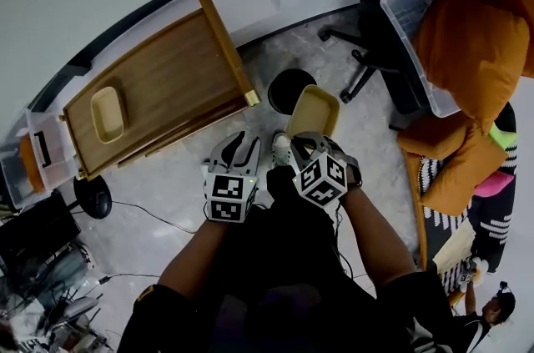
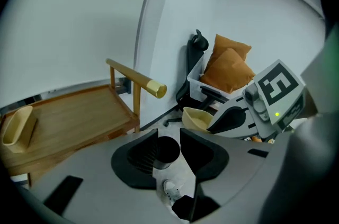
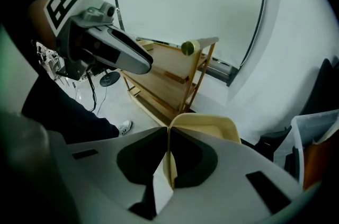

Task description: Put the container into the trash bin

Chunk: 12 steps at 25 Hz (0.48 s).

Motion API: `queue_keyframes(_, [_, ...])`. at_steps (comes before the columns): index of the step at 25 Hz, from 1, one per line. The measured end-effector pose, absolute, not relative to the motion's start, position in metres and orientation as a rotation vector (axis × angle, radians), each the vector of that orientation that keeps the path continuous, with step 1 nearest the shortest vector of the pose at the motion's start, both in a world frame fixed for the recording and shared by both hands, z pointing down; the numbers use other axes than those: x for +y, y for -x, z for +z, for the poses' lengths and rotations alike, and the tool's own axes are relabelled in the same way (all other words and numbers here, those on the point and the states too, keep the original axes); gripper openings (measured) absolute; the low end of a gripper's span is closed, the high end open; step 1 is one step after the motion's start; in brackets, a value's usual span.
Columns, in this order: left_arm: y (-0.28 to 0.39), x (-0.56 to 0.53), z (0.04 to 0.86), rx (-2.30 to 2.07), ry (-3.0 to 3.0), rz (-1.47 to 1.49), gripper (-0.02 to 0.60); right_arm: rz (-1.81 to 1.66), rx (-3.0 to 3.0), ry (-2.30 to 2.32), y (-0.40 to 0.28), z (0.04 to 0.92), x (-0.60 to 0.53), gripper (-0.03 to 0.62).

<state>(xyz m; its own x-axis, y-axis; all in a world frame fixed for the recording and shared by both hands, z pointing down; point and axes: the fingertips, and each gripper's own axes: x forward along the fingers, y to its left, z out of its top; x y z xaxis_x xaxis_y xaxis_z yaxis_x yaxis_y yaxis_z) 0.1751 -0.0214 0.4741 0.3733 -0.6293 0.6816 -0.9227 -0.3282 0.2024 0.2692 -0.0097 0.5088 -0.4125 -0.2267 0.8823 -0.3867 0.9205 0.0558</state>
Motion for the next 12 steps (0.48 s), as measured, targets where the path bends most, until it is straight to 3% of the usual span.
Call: queue_keyframes(12, [-0.196,-0.049,0.546,-1.366,-1.932,0.73,0.129,0.216,-2.036,-0.293,-0.288,0.588,-0.055,0.035])
